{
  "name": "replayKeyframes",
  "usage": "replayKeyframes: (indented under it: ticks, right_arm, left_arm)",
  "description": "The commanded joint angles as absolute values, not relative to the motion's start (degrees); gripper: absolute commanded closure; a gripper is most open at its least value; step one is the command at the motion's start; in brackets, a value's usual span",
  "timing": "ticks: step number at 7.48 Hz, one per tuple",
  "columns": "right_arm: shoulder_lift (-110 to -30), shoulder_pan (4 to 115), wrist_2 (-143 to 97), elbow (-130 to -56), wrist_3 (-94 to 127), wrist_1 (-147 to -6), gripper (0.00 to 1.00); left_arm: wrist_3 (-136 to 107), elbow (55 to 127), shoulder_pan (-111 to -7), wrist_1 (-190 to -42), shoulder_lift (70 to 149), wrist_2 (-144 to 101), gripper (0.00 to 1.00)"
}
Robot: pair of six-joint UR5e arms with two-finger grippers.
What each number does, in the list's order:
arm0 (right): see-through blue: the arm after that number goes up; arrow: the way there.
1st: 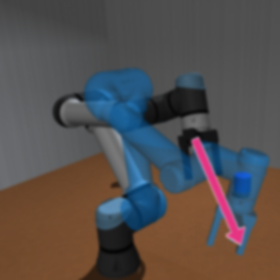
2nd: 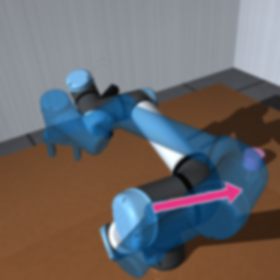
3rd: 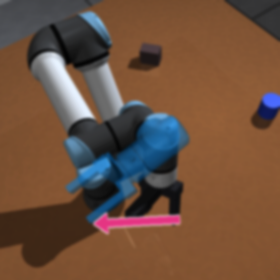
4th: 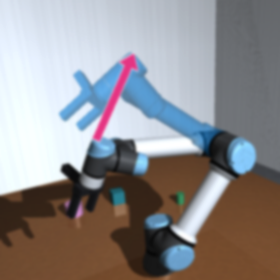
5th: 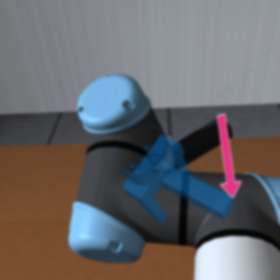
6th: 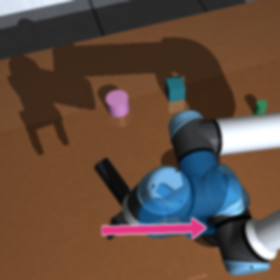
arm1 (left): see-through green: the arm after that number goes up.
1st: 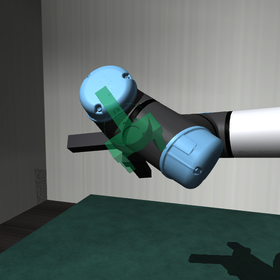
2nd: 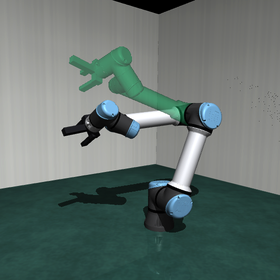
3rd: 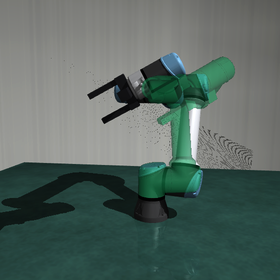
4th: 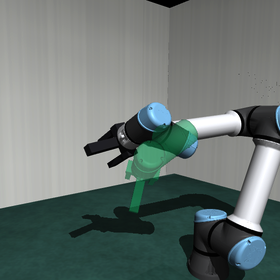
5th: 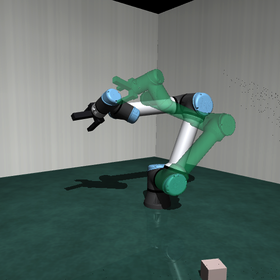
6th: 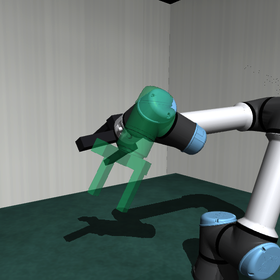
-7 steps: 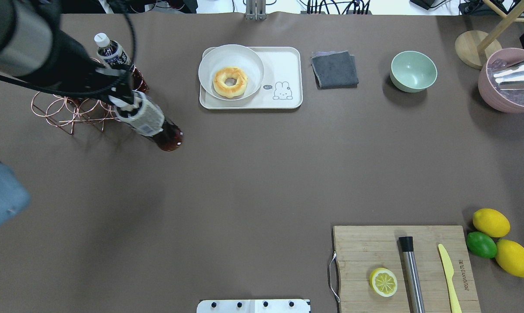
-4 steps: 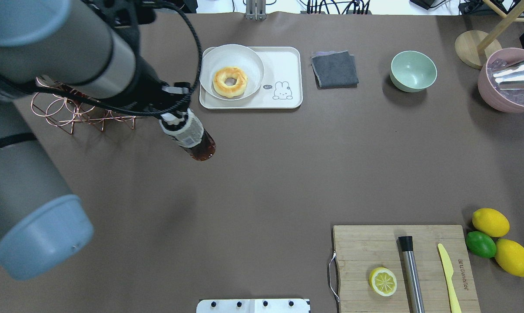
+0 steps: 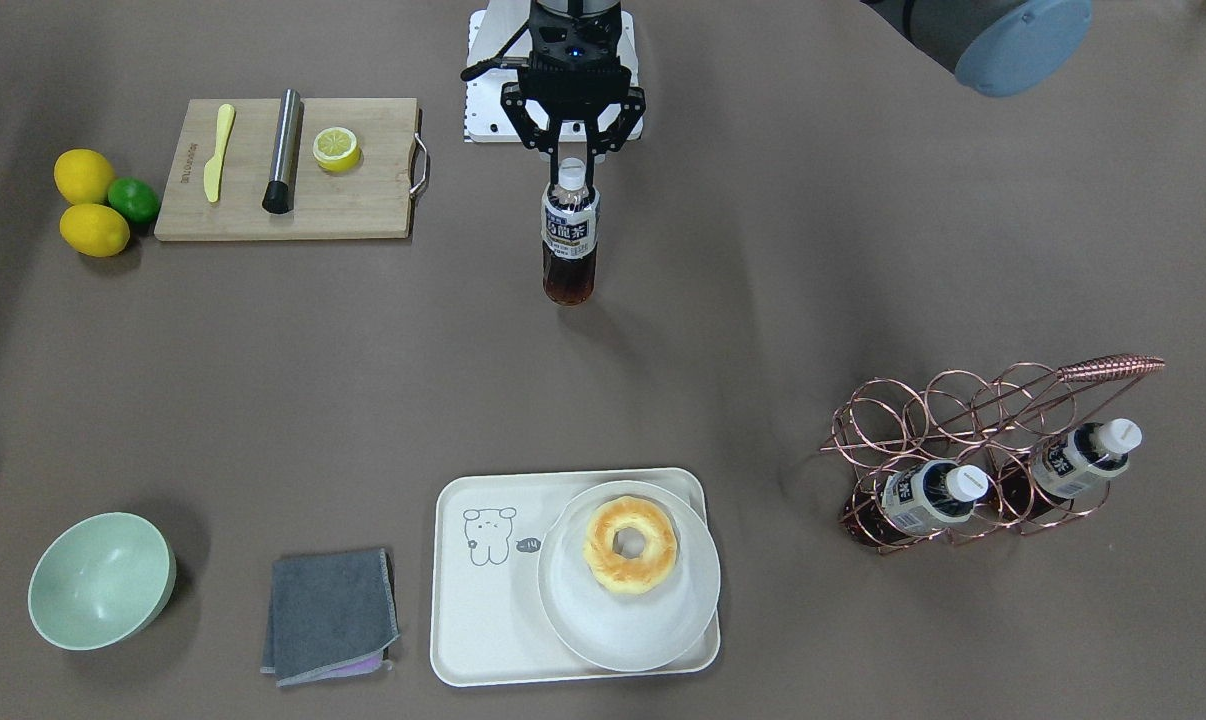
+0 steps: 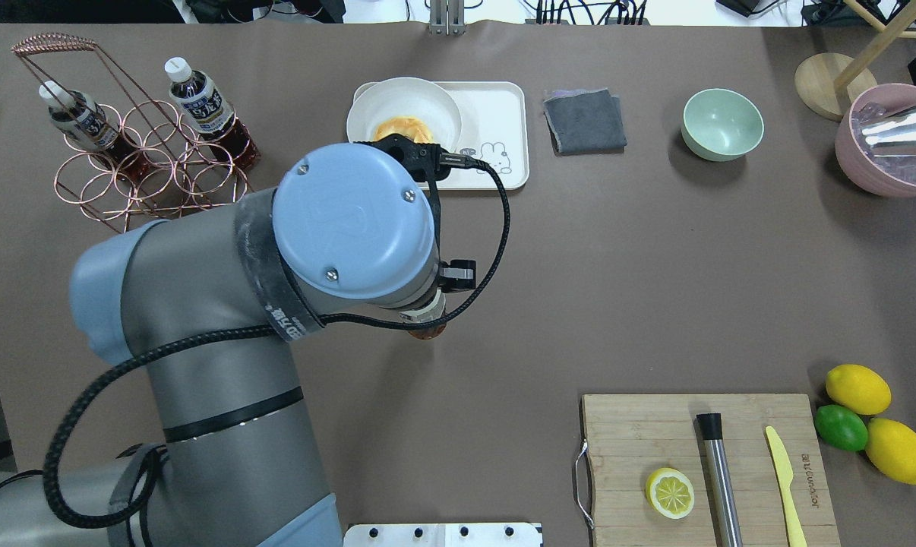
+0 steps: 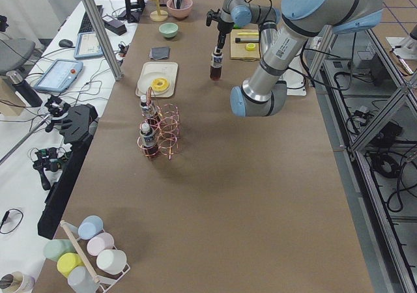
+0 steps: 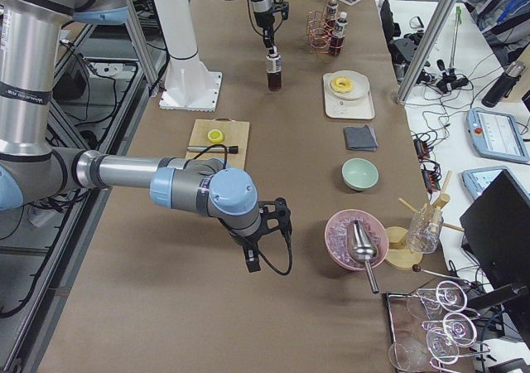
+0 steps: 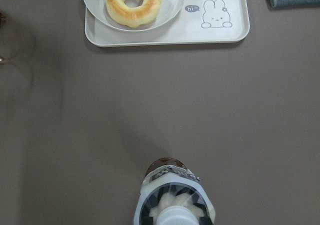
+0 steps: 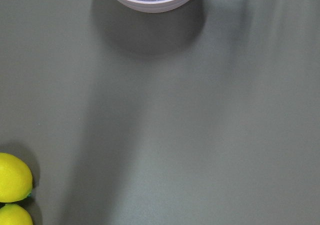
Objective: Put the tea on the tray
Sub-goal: 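Lift the tea bottle out of the rack and carry it toward the table center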
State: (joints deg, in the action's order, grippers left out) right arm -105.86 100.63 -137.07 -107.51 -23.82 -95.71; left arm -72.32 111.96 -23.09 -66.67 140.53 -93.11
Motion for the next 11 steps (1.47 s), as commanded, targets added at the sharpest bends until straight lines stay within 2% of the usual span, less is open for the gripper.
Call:
replayKeyframes:
  ticks: [1,7,8,9,10,11]
  right_arm:
    - [-105.8,100.6,-137.1,-107.5,-23.7,-95.7,0.00]
    - [-105.8,100.6,-137.2,-107.2,-23.7,-95.8,0.00]
    - [-105.8,100.6,-137.2,-107.2,-23.7,-95.8,0.00]
    - [-105.8,100.6,-137.3,-107.2,-23.7,-95.8,0.00]
    - [-105.9,100.6,-138.4,-107.1,-23.7,-96.0,0.00]
    - [-105.9,100.7,-139.3,-107.1,-23.7,-96.1,0.00]
  left_arm:
    - [-72.5,110.3,-22.3,-68.5,140.4,-92.9,1.00]
    - [-72.6,110.4,-21.5,-68.5,140.1,-92.9,1.00]
    - [-72.6,110.4,-21.5,-68.5,140.2,-92.9,0.97]
    - [-72.6,110.3,-21.5,-68.5,140.1,-92.9,0.65]
    - [-72.5,110.3,-21.5,-68.5,140.1,-92.9,0.54]
    - [-72.5,110.3,-21.5,-68.5,140.1,-92.9,0.53]
